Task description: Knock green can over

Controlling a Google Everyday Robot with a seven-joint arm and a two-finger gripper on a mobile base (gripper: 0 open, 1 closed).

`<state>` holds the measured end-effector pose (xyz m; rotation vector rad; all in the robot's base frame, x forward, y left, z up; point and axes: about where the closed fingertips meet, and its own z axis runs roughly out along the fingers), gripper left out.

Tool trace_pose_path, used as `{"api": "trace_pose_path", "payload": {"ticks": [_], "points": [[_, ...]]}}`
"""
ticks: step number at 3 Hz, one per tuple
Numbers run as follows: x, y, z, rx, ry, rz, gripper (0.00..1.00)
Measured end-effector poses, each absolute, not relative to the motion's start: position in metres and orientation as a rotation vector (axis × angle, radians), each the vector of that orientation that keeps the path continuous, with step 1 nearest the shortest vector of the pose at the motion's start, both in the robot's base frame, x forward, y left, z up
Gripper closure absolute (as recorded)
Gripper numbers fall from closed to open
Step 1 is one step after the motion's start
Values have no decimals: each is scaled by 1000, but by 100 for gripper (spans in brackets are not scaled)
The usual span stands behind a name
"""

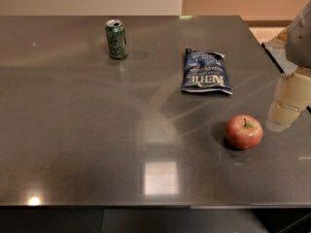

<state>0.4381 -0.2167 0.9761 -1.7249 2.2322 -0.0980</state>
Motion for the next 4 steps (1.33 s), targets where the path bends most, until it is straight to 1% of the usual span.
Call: {"api": "trace_pose_path", "payload": {"ticks": [1,2,4], "points": [[438,-216,977,-1724,2230,-100,0],[461,-206,982,-1748,2136,-72,0],[546,-157,997,-1795,1844,63,0]]}}
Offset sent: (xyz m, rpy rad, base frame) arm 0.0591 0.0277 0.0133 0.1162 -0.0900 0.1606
